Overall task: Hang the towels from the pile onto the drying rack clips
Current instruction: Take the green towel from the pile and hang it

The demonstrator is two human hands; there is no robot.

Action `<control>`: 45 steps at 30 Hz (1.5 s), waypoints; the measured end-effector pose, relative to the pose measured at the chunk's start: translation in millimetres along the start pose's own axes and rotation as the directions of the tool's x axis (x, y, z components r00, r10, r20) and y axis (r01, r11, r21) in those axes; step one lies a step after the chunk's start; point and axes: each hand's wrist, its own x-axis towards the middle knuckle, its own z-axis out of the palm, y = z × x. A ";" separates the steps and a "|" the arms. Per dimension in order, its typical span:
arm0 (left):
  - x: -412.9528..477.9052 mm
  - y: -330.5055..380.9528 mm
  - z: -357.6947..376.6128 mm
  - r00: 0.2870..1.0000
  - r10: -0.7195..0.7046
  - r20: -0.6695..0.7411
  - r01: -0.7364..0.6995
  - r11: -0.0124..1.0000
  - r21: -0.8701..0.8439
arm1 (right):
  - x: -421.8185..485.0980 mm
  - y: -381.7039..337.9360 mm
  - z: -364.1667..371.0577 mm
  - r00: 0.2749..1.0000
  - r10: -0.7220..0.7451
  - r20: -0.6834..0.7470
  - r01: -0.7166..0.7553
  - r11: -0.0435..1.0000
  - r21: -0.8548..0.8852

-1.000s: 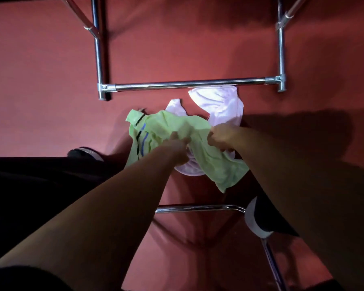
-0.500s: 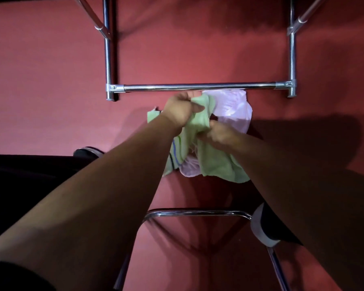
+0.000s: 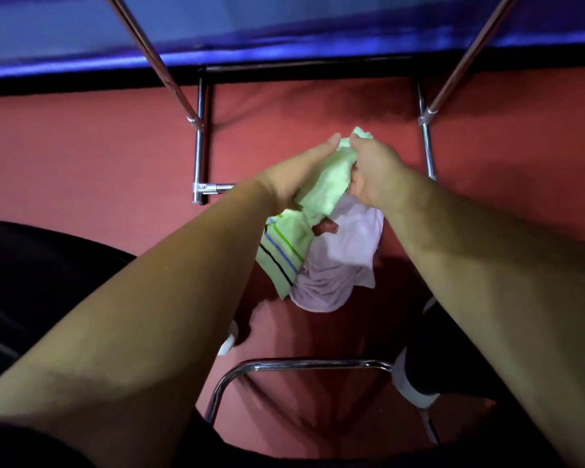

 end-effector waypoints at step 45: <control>-185.2 106.9 -20.5 0.652 0.721 -0.234 -0.286 0.520 0.805 | -217.1 -133.1 -13.6 0.723 -0.690 -0.034 0.669 0.712 -0.213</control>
